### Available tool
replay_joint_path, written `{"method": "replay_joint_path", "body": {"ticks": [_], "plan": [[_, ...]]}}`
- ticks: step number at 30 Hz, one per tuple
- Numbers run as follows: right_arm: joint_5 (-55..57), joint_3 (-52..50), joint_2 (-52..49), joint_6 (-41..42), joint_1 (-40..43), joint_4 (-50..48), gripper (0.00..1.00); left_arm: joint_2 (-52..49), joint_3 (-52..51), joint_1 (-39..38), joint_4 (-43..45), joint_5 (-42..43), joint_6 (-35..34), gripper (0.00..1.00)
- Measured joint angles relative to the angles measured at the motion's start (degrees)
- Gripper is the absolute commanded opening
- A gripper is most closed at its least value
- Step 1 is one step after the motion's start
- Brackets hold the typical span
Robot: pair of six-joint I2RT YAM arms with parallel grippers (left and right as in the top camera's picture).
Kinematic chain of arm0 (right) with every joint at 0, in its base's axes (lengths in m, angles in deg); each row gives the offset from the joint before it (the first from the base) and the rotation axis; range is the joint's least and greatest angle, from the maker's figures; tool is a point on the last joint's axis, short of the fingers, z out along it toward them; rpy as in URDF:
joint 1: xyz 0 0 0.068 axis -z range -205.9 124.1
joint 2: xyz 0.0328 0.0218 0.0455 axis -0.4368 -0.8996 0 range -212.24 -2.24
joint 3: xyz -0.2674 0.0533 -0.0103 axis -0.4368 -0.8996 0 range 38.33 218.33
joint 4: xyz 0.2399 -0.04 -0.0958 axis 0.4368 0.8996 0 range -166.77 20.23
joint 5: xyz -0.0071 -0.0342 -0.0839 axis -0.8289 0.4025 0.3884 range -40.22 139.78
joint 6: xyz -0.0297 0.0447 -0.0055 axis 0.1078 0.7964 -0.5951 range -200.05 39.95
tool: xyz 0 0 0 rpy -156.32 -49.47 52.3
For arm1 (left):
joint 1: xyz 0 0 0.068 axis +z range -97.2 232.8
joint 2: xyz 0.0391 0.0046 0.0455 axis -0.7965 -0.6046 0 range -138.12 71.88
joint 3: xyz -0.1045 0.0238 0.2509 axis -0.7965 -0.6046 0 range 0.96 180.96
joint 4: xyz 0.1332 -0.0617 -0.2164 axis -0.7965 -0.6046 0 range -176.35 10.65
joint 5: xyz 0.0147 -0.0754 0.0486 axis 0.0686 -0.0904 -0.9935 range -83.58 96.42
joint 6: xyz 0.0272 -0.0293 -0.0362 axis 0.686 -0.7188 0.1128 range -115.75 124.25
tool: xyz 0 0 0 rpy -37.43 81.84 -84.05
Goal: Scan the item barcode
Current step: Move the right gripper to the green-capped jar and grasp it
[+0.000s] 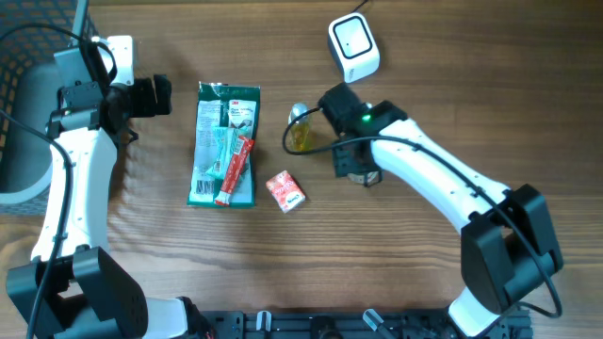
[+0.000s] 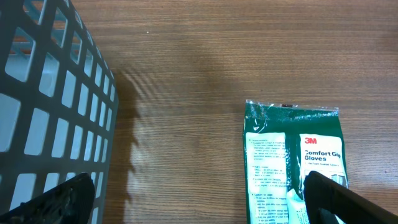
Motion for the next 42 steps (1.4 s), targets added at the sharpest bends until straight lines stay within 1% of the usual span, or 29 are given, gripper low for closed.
{"method": "replay_joint_path", "body": {"ticks": [4, 6, 7, 8, 12, 16, 22, 38, 42], "plan": [[-3.37, 0.00, 0.11, -4.76, 3.52, -0.26, 0.67, 0.00, 0.00, 0.00, 0.00, 0.00, 0.00, 1.00], [-5.49, 0.00, 0.13, -6.71, 5.22, -0.17, 0.76, 0.00, 0.00, 0.00, -0.02, 0.00, 0.00, 1.00], [-5.97, 0.00, 0.13, -7.37, 5.86, -0.15, 0.86, 0.00, 0.00, 0.00, 0.00, 0.00, 0.00, 1.00], [-6.03, -0.11, 0.09, -7.76, 6.38, 0.09, 0.99, 0.00, 0.00, 0.00, -0.02, 0.00, 0.00, 0.99], [-6.03, -0.46, -0.46, -7.30, 8.02, 0.76, 1.00, 0.00, 0.00, 0.02, 0.00, 0.00, 0.00, 1.00], [-6.29, -0.55, -0.46, -2.01, 8.02, -0.81, 1.00, 0.00, 0.00, 0.00, 0.00, 0.00, 0.00, 1.00], [-9.07, -0.55, -0.46, 1.75, 8.02, -0.85, 1.00, 0.00, 0.00, 0.02, -0.02, 0.00, 0.00, 1.00], [-9.20, -0.57, -0.46, 1.95, 8.02, -2.19, 0.98, 0.00, 0.00, 0.00, 0.00, 0.00, 0.00, 1.00], [-9.07, -3.54, -0.46, 1.92, 8.02, -6.12, 0.96, 0.00, 0.00, 0.02, 0.00, 0.00, 0.00, 1.00]]}}
